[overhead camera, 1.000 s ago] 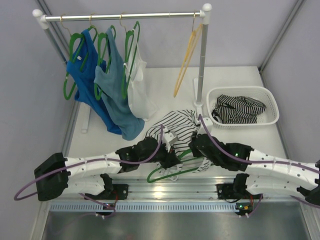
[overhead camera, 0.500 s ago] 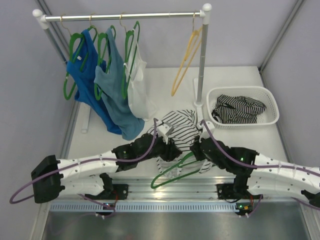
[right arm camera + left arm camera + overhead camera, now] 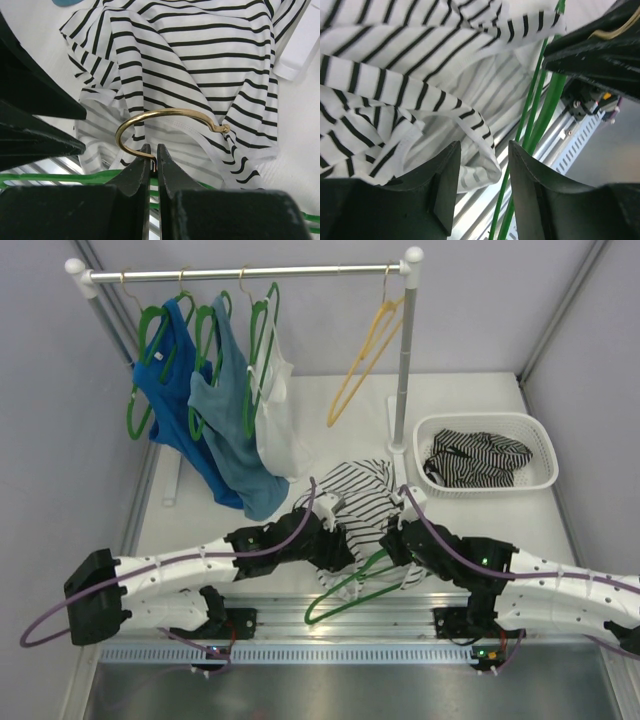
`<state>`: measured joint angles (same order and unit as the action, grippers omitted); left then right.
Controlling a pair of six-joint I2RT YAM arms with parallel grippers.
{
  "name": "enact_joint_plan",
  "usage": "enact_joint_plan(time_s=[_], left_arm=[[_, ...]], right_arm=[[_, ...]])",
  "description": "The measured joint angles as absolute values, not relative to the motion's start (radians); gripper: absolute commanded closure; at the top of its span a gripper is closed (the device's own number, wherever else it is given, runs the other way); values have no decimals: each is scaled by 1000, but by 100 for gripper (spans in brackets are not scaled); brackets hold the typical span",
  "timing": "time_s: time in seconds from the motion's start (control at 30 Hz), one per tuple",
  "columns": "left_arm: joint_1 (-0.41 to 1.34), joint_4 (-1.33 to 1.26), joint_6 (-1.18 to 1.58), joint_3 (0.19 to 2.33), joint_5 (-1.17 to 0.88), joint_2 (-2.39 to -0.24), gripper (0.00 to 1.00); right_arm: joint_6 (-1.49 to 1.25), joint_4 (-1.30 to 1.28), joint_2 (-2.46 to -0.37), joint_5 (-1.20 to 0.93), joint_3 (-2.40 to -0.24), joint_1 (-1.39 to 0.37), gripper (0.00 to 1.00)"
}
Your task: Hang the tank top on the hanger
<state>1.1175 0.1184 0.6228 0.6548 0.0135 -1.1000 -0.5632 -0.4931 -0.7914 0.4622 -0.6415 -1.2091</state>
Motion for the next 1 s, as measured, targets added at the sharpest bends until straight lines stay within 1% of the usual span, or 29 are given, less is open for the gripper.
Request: enact_joint_plan(time_s=[0.17, 0.3, 0.63, 0.83, 0.9, 0.93, 1.0], left_arm=[[1118, 134, 644, 655, -123, -1206, 52], [1118, 125, 656, 655, -190, -1282, 52], [1121, 64, 678, 656, -270, -1391, 52], [1133, 0, 691, 658, -283, -1450, 53], [1139, -6, 696, 666, -282, -1475, 56], [1142, -9, 698, 671, -281, -1487, 60], [1147, -15, 708, 674, -278, -1498, 78]], right_arm=[[-564, -493, -791, 462, -641, -1209, 100], [-564, -494, -791, 462, -641, -1211, 100], [-564, -495, -783, 463, -641, -1214, 100], [-564, -495, -783, 463, -641, -1215, 100], [-564, -495, -783, 463, -641, -1215, 100], [-565, -495, -783, 464, -641, -1215, 100], [-565, -496, -781, 467, -641, -1215, 100]])
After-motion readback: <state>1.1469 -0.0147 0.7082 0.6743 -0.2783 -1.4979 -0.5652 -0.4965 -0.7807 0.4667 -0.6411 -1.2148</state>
